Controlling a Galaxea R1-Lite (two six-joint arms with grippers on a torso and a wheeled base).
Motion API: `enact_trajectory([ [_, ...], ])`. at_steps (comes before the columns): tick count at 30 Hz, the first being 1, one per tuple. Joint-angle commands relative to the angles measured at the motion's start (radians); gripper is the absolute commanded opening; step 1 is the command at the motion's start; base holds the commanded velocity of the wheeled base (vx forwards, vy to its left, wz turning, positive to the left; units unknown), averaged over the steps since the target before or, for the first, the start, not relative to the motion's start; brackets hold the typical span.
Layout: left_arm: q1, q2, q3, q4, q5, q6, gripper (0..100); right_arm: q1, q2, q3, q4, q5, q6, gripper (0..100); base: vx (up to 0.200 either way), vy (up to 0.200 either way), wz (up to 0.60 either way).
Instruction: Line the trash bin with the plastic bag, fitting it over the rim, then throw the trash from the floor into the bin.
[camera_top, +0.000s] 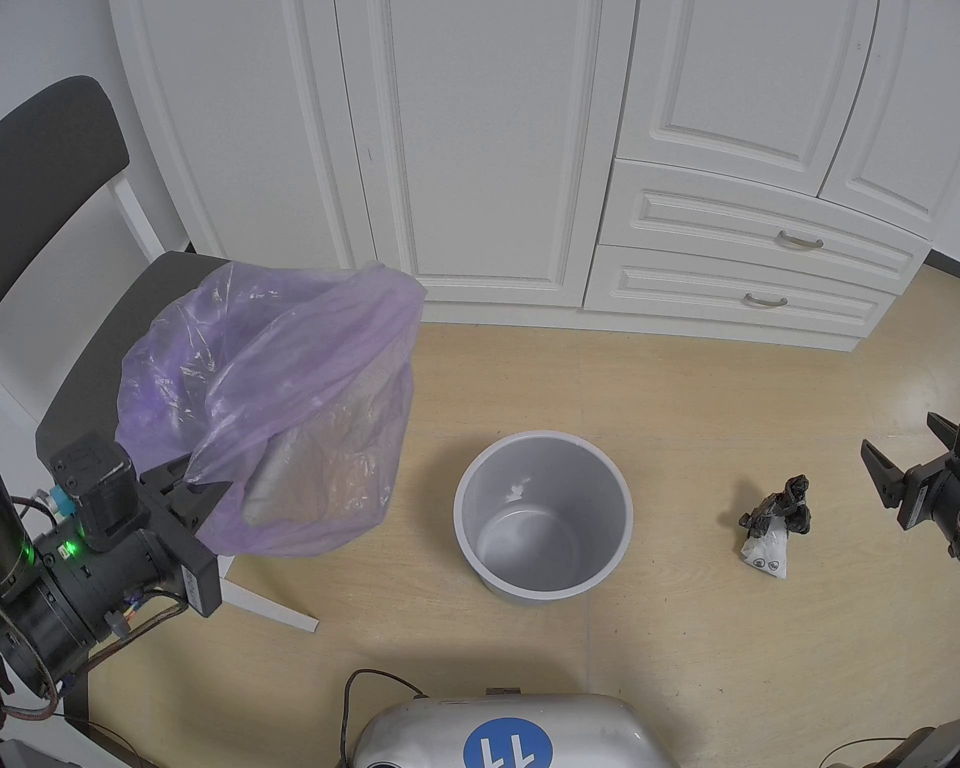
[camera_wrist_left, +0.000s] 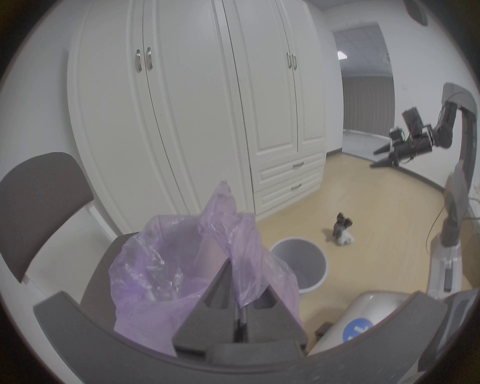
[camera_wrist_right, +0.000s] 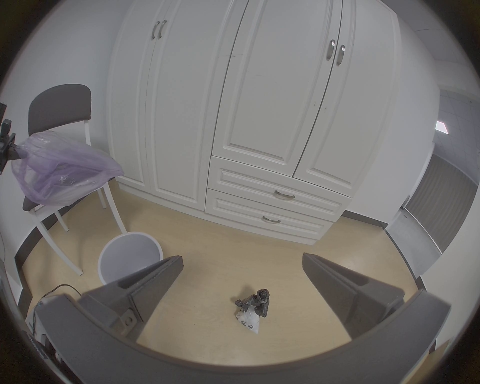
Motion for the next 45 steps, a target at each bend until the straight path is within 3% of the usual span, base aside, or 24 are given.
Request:
enact_trajectory([
  [1,-0.069,0.058,0.010,-0.062,-0.001,-0.033,0,0.000,0.000,0.001,0.001,0.000,-0.001,100,0.000,0.000,0.00],
  [10,-0.215,0.165,0.114,-0.311,-0.004,-0.056,0,0.022,0.007,0.006,0.001,-0.003,-0.004,100,0.000,0.000,0.00],
  [19,-0.322,0.153,0.116,-0.321,-0.060,-0.113,0,0.072,0.013,0.004,0.001,0.001,-0.002,100,0.000,0.000,0.00],
  [35,-0.333,0.123,0.090,-0.421,-0.064,-0.105,0,0.121,0.089,-0.011,-0.019,0.011,-0.004,100,0.000,0.000,0.00],
  [45,-0.333,0.097,0.087,-0.421,-0.066,-0.104,0,0.229,0.036,-0.033,-0.018,0.003,0.007,100,0.000,0.000,0.00],
])
